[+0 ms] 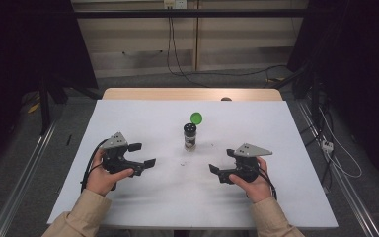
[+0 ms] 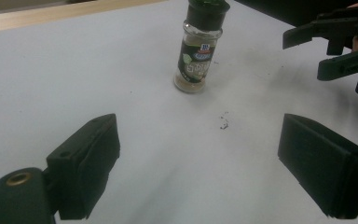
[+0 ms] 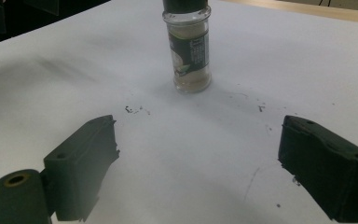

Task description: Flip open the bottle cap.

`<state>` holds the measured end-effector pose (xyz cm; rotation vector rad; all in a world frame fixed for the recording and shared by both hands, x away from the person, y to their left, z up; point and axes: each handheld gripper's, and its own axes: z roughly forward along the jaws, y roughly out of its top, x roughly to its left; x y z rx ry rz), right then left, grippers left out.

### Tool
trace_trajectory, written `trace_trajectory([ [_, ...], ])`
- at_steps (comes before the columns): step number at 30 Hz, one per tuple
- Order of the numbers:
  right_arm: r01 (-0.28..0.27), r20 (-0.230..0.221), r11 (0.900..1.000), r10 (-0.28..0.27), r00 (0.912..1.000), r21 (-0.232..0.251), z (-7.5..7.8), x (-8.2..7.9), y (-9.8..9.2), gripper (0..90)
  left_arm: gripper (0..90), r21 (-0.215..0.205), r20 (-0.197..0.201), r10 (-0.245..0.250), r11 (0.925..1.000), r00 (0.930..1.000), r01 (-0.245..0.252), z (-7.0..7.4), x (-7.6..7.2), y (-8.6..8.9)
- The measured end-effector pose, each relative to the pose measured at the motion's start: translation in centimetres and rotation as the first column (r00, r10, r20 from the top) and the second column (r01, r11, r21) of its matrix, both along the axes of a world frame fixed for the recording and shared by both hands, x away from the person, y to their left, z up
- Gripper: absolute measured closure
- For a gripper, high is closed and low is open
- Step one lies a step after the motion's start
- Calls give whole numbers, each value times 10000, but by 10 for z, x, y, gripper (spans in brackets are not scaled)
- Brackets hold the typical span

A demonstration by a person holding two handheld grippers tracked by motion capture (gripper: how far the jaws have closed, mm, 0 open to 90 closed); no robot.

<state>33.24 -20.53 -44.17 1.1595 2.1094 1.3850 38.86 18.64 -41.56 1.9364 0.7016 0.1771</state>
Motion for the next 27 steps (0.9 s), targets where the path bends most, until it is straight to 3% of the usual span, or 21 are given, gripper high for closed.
trace_trajectory([
  [27, 516, 49, 9987, -516, 9987, 9, -3, -26, -43, 111, 108, 42, 72, 130, 9999, 9999, -130, -11, -23, 25],
])
